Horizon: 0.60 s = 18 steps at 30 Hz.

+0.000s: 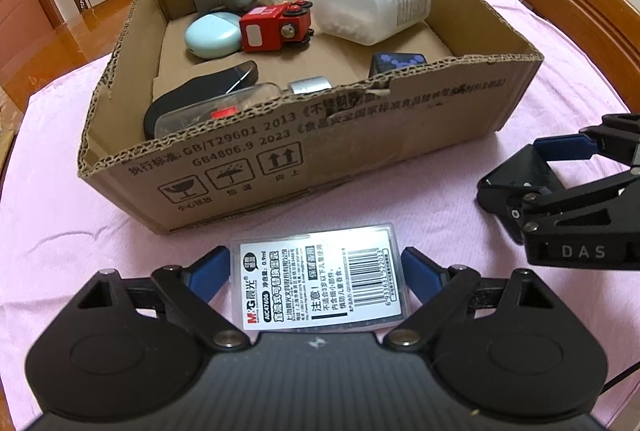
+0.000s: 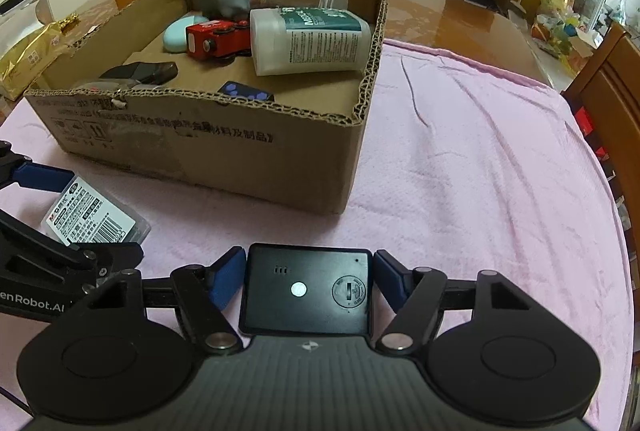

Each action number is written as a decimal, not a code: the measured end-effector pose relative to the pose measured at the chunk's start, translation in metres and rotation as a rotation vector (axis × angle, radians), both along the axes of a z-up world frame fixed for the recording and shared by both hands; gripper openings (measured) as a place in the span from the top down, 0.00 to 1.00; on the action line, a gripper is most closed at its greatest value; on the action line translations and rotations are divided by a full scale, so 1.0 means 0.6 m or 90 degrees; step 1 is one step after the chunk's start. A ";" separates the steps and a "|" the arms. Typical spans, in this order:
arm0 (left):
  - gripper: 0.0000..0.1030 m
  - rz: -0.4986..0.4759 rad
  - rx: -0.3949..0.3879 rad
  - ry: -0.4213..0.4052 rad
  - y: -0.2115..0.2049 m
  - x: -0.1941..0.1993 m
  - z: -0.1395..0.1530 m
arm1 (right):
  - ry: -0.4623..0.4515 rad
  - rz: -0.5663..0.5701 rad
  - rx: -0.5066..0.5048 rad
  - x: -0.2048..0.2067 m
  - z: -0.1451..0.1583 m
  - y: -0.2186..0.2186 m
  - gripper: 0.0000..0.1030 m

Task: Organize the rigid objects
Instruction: 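Grasp the M&G card pack with left tool while right tool grasps the black device, then carry card pack into box with left tool while right carries and drops black device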

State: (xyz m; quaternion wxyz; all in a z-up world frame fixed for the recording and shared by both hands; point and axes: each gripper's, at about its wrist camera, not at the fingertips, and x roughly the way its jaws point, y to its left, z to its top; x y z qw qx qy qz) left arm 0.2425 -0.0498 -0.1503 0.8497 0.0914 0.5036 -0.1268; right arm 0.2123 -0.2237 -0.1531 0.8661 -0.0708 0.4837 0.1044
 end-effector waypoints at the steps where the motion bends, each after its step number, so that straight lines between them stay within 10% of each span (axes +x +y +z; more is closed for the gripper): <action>1: 0.12 -0.001 0.001 0.000 0.001 -0.001 0.001 | 0.001 0.000 -0.001 -0.001 0.000 0.000 0.28; 18: 0.12 -0.053 0.006 -0.027 0.020 -0.027 0.090 | -0.015 0.080 0.021 -0.024 0.078 -0.006 0.29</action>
